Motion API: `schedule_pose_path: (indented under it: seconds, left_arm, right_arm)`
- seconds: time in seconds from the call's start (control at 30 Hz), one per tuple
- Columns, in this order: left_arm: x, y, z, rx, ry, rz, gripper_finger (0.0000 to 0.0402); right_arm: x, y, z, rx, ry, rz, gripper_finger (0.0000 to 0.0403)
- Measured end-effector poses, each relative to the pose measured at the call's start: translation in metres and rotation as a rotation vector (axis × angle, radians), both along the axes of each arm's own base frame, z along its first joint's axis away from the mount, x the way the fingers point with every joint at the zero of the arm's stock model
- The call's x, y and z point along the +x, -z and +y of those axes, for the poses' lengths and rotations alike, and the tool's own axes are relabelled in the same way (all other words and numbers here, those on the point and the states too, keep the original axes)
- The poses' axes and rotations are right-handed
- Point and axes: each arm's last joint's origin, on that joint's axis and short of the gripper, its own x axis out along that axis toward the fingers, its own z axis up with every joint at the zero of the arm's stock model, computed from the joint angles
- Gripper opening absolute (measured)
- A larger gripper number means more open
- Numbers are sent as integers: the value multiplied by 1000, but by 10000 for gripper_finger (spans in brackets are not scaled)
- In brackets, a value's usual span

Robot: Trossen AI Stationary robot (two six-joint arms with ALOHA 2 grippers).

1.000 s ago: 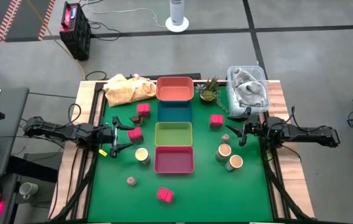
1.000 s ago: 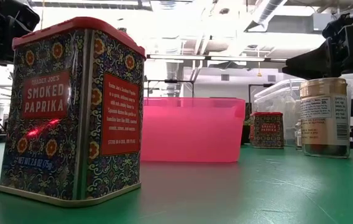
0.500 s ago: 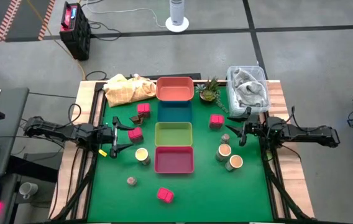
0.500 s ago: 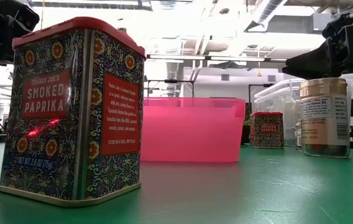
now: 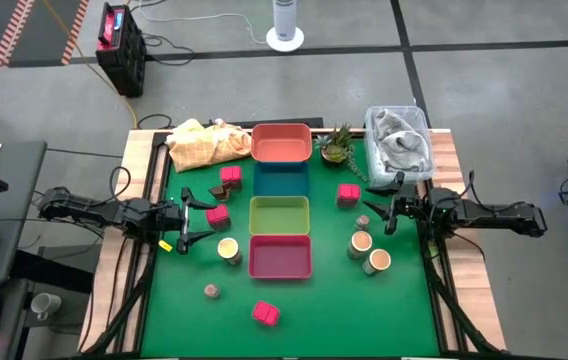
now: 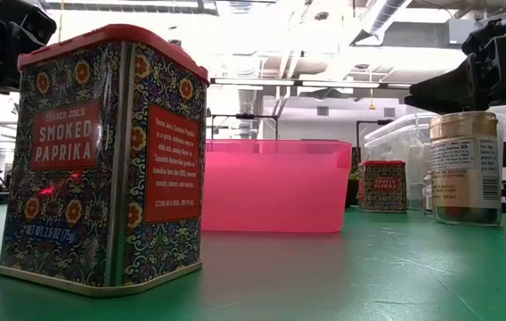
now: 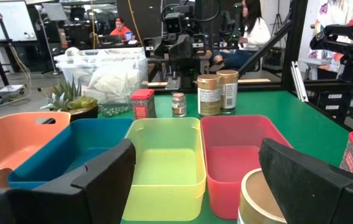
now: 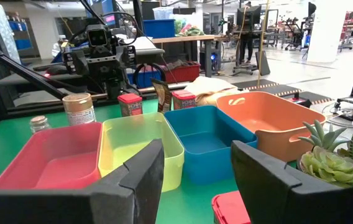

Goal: Sort spices by type

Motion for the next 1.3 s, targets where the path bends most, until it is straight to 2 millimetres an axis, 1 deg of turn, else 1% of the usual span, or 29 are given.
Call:
schedule_pose_path:
  seconds: [1.17,1.2,1.3]
  left_arm:
    - [0,0,0,-3,0,-2,325]
    - [0,0,0,-21,0,-4,325]
    - [0,0,0,-148,15,-10,325]
  right_arm:
    - [0,0,0,0,0,0,213]
    - [0,0,0,0,0,0,213]
    - [0,0,0,0,0,0,213]
